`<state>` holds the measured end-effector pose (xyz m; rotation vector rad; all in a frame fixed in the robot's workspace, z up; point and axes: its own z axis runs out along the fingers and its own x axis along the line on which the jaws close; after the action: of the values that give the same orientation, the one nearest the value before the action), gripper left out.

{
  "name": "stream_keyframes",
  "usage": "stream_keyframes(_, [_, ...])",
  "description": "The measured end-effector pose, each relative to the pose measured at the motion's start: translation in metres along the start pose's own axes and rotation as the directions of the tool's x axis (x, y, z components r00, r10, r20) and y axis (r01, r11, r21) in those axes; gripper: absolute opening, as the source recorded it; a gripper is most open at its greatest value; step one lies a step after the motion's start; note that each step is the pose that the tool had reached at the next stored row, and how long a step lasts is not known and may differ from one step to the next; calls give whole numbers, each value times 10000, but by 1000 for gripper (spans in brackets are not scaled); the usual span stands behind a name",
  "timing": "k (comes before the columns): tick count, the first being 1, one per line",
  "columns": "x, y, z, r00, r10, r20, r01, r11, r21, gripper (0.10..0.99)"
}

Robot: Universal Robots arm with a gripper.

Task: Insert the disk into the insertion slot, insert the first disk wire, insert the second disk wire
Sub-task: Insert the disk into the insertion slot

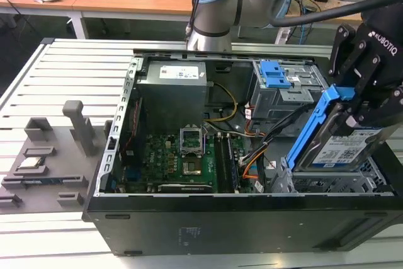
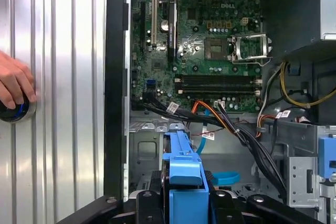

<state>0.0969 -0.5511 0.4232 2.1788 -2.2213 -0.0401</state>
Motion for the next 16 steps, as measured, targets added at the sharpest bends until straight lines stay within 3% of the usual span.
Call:
stream_keyframes(2, [0,-4,94,10000,0,0,0,10000,0,365])
stream_keyframes(5, [-1,-6,164,10000,1,1,-1,10000,0,365])
stream_keyframes(7, [-1,-11,271,10000,1,0,-1,10000,-1,365])
stream_keyframes(16, [-2,-17,427,10000,1,0,-1,10000,0,365])
